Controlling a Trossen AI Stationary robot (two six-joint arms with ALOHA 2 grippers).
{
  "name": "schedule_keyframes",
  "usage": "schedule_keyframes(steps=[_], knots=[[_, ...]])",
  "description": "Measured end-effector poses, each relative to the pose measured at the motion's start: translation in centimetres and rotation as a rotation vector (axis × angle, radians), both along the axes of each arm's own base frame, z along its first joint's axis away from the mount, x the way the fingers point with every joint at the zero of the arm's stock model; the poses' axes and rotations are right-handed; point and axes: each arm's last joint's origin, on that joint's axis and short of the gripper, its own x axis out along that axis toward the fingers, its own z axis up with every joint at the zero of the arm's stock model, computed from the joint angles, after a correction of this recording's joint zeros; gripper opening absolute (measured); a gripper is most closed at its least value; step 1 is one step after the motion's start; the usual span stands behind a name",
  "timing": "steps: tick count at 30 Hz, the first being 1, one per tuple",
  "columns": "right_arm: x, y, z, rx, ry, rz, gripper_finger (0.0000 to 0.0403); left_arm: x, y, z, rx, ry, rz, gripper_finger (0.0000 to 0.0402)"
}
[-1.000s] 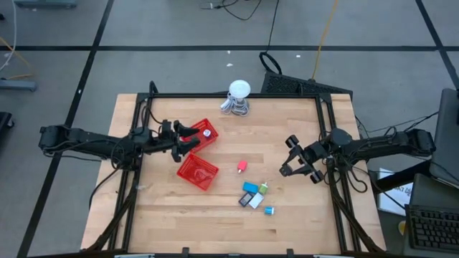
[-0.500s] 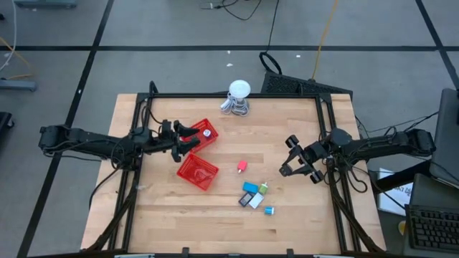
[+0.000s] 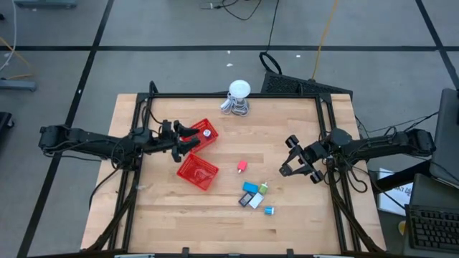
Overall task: Pick & Place Office items
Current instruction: Put the black charger adapter into the top red basket
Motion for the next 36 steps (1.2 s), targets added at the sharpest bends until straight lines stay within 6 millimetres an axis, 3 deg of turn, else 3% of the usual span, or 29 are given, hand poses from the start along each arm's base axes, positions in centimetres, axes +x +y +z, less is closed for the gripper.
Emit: schedule_keyframes(steps=[6,11,18,28,36], knots=[[0.1,-0.1,0.0,0.012,0.003,-0.044,0.0137,0.0,-0.2,0.0,-0.099,-0.014,-0.022,0.0265],[1.2,-0.9,-1.4,-0.010,0.095,-0.320,0.0137,1.7,-1.1,-1.0,-0.215,0.061,-0.070,0.0268],[3.4,-1.8,-4.2,-0.247,0.231,-0.636,0.0137,7.3,-1.5,-0.6,-0.231,0.132,-0.034,0.0269],[6.8,-0.9,-4.0,-0.538,0.273,-0.879,0.0137,15.3,-0.6,0.5,-0.255,0.151,-0.062,0.0269],[8.1,0.9,-3.0,-0.706,0.255,-0.976,0.0137,19.0,0.1,0.2,-0.263,0.280,-0.021,0.0269]])
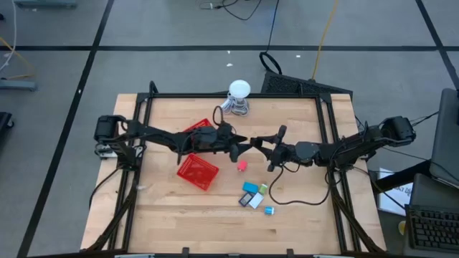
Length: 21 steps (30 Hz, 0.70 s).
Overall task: Pick & Place Office items
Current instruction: Put the black charger adapter into the top red basket
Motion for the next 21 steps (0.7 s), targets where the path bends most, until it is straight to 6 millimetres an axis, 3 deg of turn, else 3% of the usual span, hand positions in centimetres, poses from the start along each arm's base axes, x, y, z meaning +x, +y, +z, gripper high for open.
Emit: schedule_keyframes(steps=[7,21], knots=[[0.0,0.3,0.1,-0.020,0.003,-0.004,0.0137,1.1,0.0,0.7,0.018,-0.018,-0.002,0.0269],[0.0,0.2,0.4,-0.037,-0.023,-0.005,0.0137,1.4,0.1,0.0,-0.086,-0.003,0.061,0.0269]])
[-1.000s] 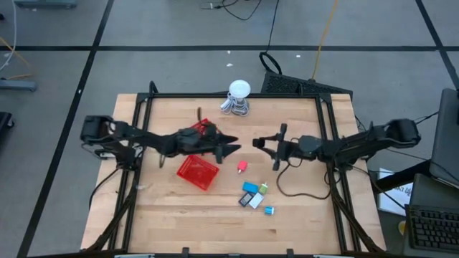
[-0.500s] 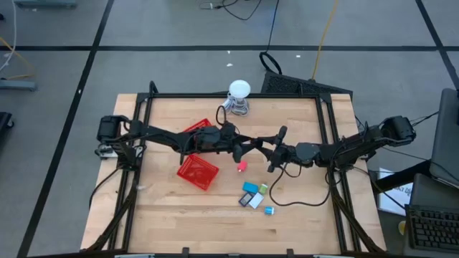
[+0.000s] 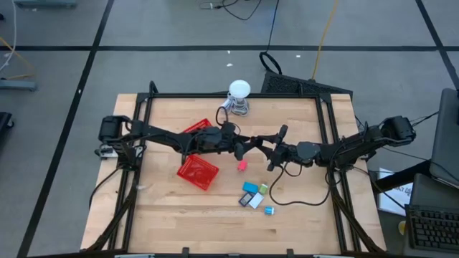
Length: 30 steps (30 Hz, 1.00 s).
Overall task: Pick & Place Office items
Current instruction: Put the black charger adapter into the top red basket
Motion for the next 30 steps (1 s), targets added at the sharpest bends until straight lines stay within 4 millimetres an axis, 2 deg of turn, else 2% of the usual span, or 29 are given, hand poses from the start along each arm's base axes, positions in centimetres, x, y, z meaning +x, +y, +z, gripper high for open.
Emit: schedule_keyframes(steps=[14,20,30], knots=[[0.0,0.0,0.0,0.003,-0.001,0.005,0.0137,0.3,0.1,0.7,0.015,-0.029,0.013,0.0269],[0.0,0.0,0.0,0.003,-0.001,0.004,0.0137,0.6,0.1,1.1,0.020,0.014,0.009,0.0269],[0.0,0.0,0.0,0.003,0.001,0.001,0.0137,1.0,0.1,0.6,0.004,0.010,0.018,0.0269]])
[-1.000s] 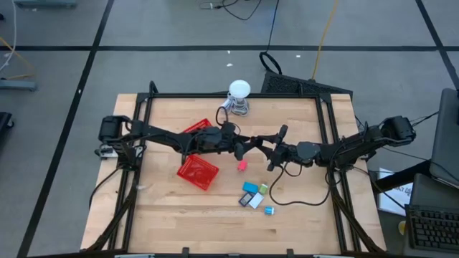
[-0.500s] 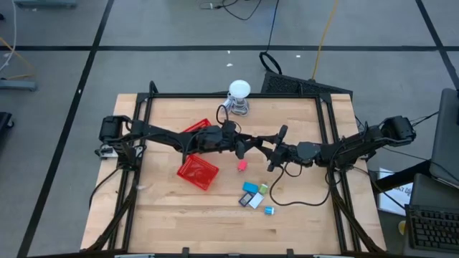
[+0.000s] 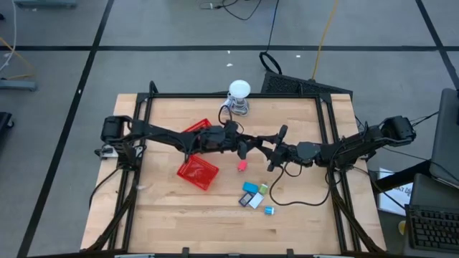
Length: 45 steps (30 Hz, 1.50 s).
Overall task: Pick & Place Office items
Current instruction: Put the black charger adapter into the top red basket
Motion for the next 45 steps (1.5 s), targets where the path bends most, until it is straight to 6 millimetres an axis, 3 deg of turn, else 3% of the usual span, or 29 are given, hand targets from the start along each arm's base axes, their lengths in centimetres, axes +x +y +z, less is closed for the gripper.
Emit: schedule_keyframes(steps=[9,20,26,30,36,41,45], knots=[[0.0,-0.3,-0.2,0.018,0.014,-0.015,0.0137,0.4,-0.1,-0.6,-0.024,-0.015,-0.021,0.0258],[0.0,-0.5,-0.3,0.020,0.017,-0.028,0.0137,0.4,0.5,-0.4,-0.022,-0.040,-0.009,0.0145],[0.0,-0.5,-0.3,0.033,0.011,-0.029,0.0142,0.4,0.9,-0.4,-0.003,-0.041,-0.010,0.0151],[0.0,-0.5,-0.2,0.168,-0.055,-0.029,0.0190,-0.1,1.5,0.4,0.086,-0.015,-0.040,0.0168],[-0.5,-0.5,0.9,0.296,-0.159,-0.023,0.0246,-3.0,2.7,3.6,0.180,0.115,-0.025,0.0145],[-1.4,-0.6,2.2,0.404,-0.241,-0.016,0.0255,-6.6,2.5,6.2,0.287,0.267,0.026,0.0145],[-2.3,-0.6,3.0,0.515,-0.261,0.072,0.0252,-9.5,1.9,7.0,0.319,0.435,0.069,0.0145]])
